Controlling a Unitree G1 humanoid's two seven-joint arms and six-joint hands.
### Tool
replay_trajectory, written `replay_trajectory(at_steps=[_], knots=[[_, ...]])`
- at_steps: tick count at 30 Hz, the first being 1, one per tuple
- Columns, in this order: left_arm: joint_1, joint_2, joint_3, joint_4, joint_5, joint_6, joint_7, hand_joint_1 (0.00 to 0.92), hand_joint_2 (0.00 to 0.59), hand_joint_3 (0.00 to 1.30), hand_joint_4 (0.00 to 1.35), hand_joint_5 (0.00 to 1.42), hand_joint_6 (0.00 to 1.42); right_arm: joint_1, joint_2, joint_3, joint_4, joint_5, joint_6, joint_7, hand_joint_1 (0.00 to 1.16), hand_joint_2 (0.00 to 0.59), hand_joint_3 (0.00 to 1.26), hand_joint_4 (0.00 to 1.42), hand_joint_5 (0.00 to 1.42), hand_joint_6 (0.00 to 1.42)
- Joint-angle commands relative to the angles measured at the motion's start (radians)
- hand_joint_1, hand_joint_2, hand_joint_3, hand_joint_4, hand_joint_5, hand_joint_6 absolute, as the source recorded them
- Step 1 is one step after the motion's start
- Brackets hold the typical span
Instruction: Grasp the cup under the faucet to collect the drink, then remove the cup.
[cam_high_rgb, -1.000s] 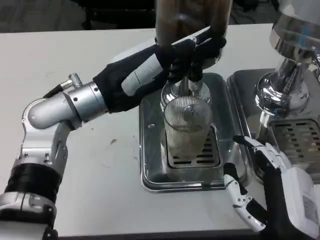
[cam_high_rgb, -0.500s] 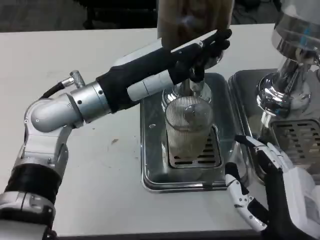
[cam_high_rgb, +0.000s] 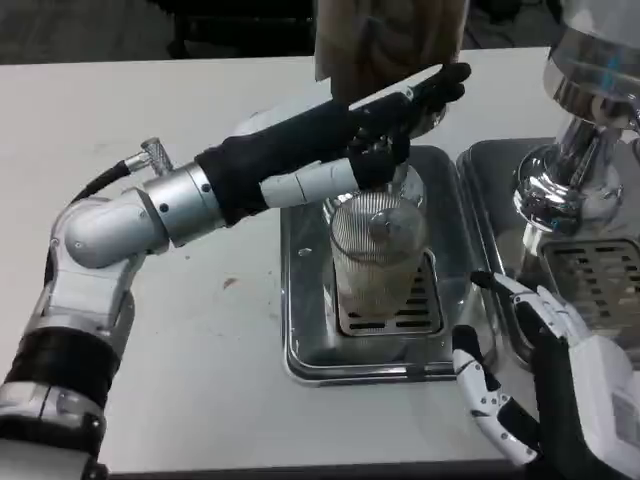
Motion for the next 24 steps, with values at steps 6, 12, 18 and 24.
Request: replay_trajectory(at_steps=[6, 12, 18, 24], knots=[[0.016, 0.02, -0.049, 0.007, 0.07, -0.068, 0.024, 0.0, 0.02, 0.0, 0.0, 0.0, 0.0, 0.012, -0.005, -0.008, -0.015, 0.009, -0.011, 0.003, 0.35, 0.437, 0.31, 0.26, 0.17, 0.1], [0.015, 0.026, -0.068, 0.012, 0.091, -0.096, 0.049, 0.0, 0.02, 0.0, 0.0, 0.0, 0.0, 0.017, -0.004, -0.01, -0.019, 0.01, -0.01, 0.003, 0.35, 0.437, 0.32, 0.26, 0.17, 0.1], [0.017, 0.034, -0.083, 0.011, 0.097, -0.105, 0.063, 0.0, 0.019, 0.0, 0.0, 0.0, 0.0, 0.021, -0.003, -0.011, -0.024, 0.015, -0.013, 0.005, 0.35, 0.437, 0.32, 0.25, 0.17, 0.1], [0.022, 0.037, -0.09, 0.002, 0.099, -0.112, 0.068, 0.0, 0.019, 0.0, 0.0, 0.0, 0.0, 0.021, 0.002, -0.024, -0.01, 0.106, -0.071, 0.015, 0.38, 0.367, 0.24, 0.23, 0.17, 0.14]])
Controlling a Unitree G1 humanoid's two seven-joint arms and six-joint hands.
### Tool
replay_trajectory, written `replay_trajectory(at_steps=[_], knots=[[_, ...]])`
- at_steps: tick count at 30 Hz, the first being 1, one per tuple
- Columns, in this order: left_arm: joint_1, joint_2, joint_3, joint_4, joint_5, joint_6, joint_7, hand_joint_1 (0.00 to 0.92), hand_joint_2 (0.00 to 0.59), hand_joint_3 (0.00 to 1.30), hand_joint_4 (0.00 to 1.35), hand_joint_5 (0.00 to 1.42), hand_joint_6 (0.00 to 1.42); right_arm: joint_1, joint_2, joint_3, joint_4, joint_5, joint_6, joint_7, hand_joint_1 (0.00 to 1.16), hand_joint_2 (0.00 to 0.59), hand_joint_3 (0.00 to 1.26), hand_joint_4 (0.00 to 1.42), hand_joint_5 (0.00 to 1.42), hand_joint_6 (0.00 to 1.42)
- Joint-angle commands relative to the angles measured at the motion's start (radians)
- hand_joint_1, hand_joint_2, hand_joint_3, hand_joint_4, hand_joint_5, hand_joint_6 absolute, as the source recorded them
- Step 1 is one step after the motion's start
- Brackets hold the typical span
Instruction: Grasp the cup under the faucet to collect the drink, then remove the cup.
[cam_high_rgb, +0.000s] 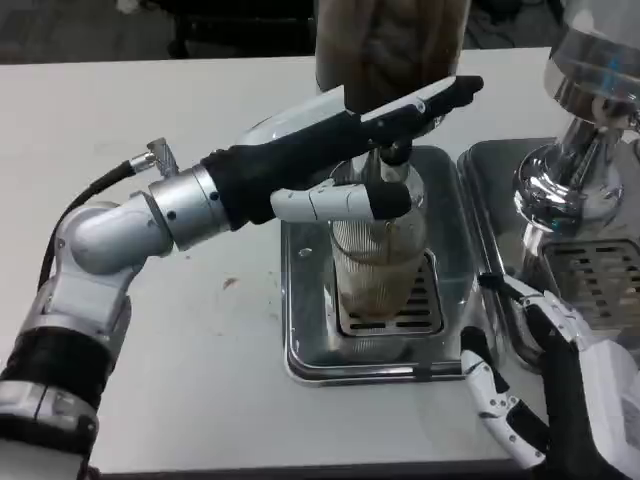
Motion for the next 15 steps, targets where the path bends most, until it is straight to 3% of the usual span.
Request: replay_trajectory(at_steps=[1, 7, 15], knots=[[0.022, 0.01, -0.032, 0.001, 0.034, -0.014, -0.021, 0.0, 0.019, 0.0, 0.0, 0.0, 0.0, 0.002, 0.003, -0.02, 0.008, 0.09, -0.077, 0.013, 0.39, 0.351, 0.22, 0.21, 0.18, 0.15], [0.024, 0.012, -0.037, 0.001, 0.035, -0.017, -0.015, 0.0, 0.019, 0.0, 0.0, 0.0, 0.0, -0.028, 0.007, -0.046, 0.069, 0.279, -0.196, 0.105, 0.48, 0.256, 0.11, 0.13, 0.15, 0.17], [0.032, 0.021, -0.038, -0.004, 0.03, -0.022, -0.006, 0.0, 0.022, 0.0, 0.0, 0.0, 0.0, -0.089, 0.006, -0.063, 0.107, 0.399, -0.196, 0.257, 0.54, 0.224, 0.04, 0.08, 0.08, 0.13]])
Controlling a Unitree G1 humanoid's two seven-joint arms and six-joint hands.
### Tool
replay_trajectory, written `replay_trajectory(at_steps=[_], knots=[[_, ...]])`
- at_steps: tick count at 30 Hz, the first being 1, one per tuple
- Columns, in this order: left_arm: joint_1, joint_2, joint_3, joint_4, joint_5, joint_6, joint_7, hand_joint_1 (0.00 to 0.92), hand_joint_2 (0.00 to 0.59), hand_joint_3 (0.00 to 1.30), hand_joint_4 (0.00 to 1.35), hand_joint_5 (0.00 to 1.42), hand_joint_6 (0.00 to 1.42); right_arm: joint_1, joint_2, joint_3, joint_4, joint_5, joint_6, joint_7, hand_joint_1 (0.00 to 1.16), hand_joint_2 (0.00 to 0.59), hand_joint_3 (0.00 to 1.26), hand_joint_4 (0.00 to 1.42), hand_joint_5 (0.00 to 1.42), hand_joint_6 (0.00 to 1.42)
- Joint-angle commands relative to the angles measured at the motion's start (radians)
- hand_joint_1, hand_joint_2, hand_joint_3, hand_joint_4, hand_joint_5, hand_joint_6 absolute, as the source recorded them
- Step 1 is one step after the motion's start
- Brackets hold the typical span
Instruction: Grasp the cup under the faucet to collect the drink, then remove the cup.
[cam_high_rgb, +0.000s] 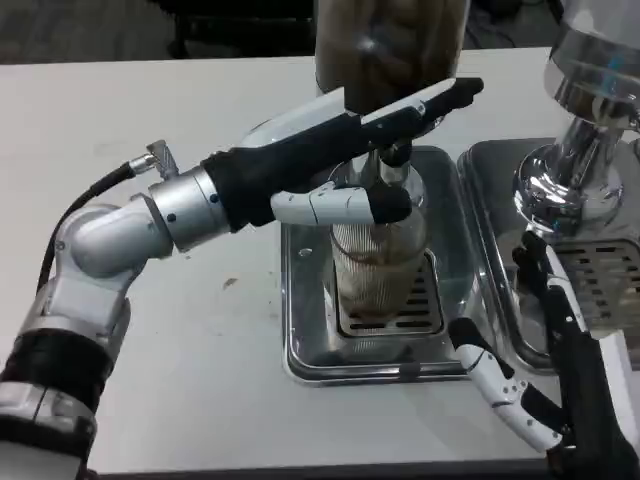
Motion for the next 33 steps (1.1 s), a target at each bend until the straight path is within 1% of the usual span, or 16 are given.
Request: replay_trajectory(at_steps=[1, 7, 13, 21, 26, 33], knots=[[0.028, 0.017, -0.024, -0.005, 0.03, -0.009, -0.023, 0.0, 0.022, 0.0, 0.0, 0.0, 0.0, -0.042, 0.0, -0.014, 0.022, 0.046, 0.003, 0.075, 0.54, 0.223, 0.04, 0.08, 0.08, 0.13], [0.034, 0.021, -0.023, -0.015, 0.024, -0.007, -0.021, 0.0, 0.022, 0.01, 0.0, 0.0, 0.0, -0.109, 0.009, -0.03, 0.058, 0.051, 0.037, 0.136, 0.55, 0.221, 0.02, 0.06, 0.05, 0.1], [0.041, 0.029, -0.02, -0.026, 0.017, -0.002, -0.022, 0.0, 0.021, 0.01, 0.0, 0.0, 0.0, -0.171, 0.009, -0.04, 0.104, 0.048, 0.057, 0.158, 0.55, 0.221, 0.02, 0.05, 0.04, 0.08], [0.047, 0.037, -0.016, -0.042, 0.009, 0.004, -0.022, 0.0, 0.021, 0.01, 0.0, 0.0, 0.0, -0.245, 0.01, -0.056, 0.173, 0.061, 0.053, 0.181, 0.55, 0.226, 0.02, 0.05, 0.04, 0.08], [0.051, 0.045, -0.013, -0.049, 0.007, 0.007, -0.021, 0.0, 0.021, 0.01, 0.0, 0.0, 0.0, -0.305, 0.012, -0.063, 0.228, 0.077, 0.049, 0.203, 0.55, 0.228, 0.02, 0.05, 0.04, 0.08], [0.058, 0.053, -0.012, -0.057, 0.009, 0.01, -0.018, 0.0, 0.021, 0.01, 0.0, 0.0, 0.0, -0.371, 0.016, -0.065, 0.298, 0.095, 0.04, 0.229, 0.55, 0.232, 0.03, 0.05, 0.04, 0.08]])
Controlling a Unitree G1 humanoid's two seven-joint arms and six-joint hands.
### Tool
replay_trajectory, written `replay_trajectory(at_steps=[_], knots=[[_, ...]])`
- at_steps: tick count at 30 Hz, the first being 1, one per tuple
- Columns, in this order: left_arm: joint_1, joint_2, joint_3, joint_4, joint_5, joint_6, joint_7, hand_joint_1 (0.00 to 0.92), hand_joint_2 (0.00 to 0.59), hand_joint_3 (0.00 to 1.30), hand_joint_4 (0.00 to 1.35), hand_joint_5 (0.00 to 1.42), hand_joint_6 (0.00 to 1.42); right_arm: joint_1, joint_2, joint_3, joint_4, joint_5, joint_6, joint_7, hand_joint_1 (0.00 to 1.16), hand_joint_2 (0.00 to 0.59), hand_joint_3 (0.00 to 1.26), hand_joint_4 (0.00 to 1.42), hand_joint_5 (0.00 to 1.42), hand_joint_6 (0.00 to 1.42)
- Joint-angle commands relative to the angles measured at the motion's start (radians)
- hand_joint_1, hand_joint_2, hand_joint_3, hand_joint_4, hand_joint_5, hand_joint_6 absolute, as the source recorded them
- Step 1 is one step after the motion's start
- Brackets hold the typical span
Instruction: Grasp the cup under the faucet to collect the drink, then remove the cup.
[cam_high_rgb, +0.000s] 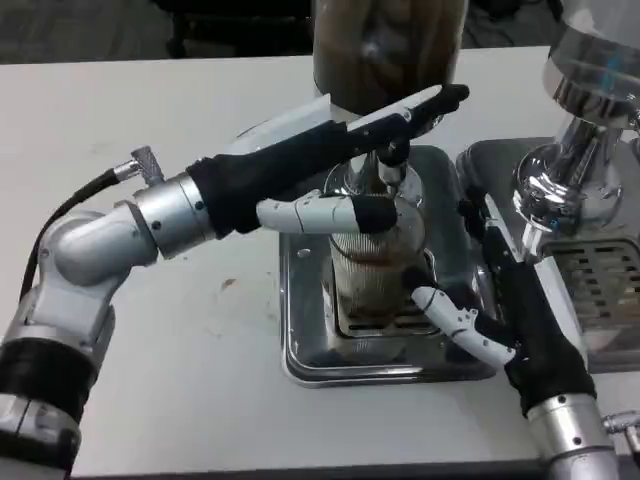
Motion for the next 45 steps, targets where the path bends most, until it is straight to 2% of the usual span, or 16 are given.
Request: replay_trajectory(at_steps=[1, 18, 45], knots=[[0.022, 0.019, -0.011, -0.011, 0.017, 0.007, -0.021, 0.0, 0.021, 0.01, 0.0, 0.0, 0.0, -0.032, 0.009, -0.006, 0.034, 0.016, -0.016, 0.016, 0.55, 0.233, 0.03, 0.05, 0.04, 0.08], [0.024, 0.024, -0.012, -0.012, 0.019, 0.007, -0.021, 0.0, 0.024, 0.02, 0.0, 0.0, 0.0, -0.098, 0.012, -0.007, 0.1, 0.029, -0.022, 0.036, 0.53, 0.238, 0.04, 0.07, 0.04, 0.08], [0.035, 0.026, -0.012, -0.021, 0.018, 0.017, -0.02, 0.0, 0.027, 0.02, 0.0, 0.0, 0.01, -0.127, 0.024, -0.018, 0.141, 0.049, -0.039, 0.058, 0.52, 0.246, 0.07, 0.09, 0.07, 0.08]])
